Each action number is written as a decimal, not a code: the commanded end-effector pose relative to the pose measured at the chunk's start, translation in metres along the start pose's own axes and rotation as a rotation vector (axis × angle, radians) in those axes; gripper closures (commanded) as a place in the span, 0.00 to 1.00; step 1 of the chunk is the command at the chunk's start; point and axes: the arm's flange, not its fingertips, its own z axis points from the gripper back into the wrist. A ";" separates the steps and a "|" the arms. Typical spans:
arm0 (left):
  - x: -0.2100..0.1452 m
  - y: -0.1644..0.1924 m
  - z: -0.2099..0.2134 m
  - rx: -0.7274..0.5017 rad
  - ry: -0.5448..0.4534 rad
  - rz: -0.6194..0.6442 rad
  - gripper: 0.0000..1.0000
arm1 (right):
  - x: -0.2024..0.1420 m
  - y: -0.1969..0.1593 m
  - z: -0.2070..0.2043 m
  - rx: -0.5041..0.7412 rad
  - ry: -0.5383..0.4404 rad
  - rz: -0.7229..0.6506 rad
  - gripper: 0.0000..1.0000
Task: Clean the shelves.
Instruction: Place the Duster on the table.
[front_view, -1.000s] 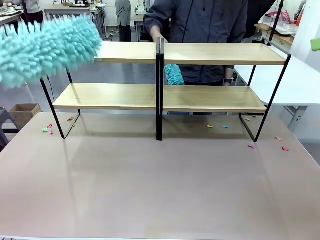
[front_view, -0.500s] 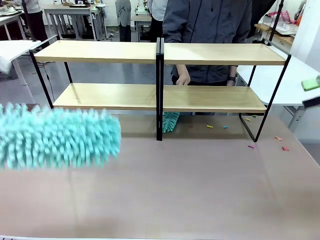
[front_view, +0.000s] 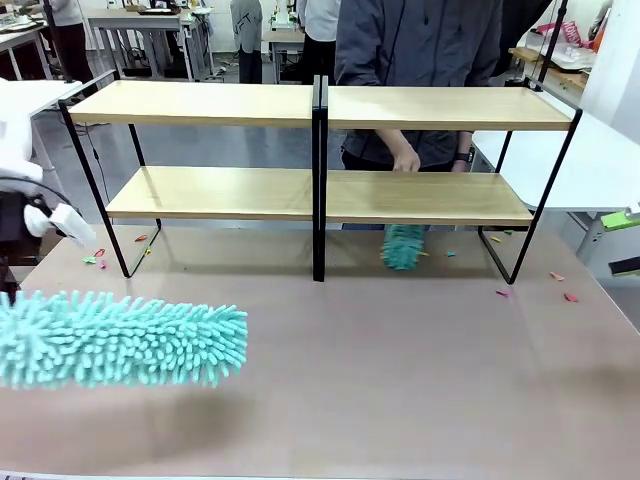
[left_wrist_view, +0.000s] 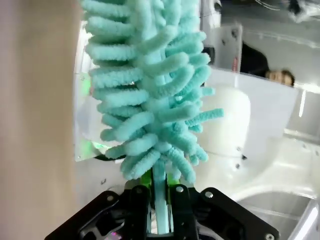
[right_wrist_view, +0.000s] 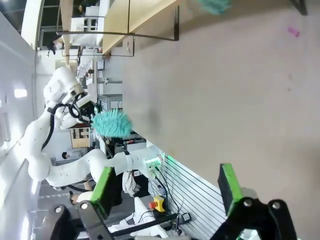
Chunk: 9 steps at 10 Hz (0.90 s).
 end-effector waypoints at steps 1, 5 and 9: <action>0.021 0.011 0.005 0.021 -0.058 0.105 0.87 | -0.005 0.025 0.006 0.011 -0.012 0.063 0.00; 0.026 0.029 0.008 0.044 -0.119 0.155 0.87 | -0.005 0.025 0.006 0.011 -0.012 0.063 0.00; 0.023 0.028 0.015 0.151 -0.188 0.244 0.30 | -0.005 0.025 0.006 0.011 -0.012 0.063 0.00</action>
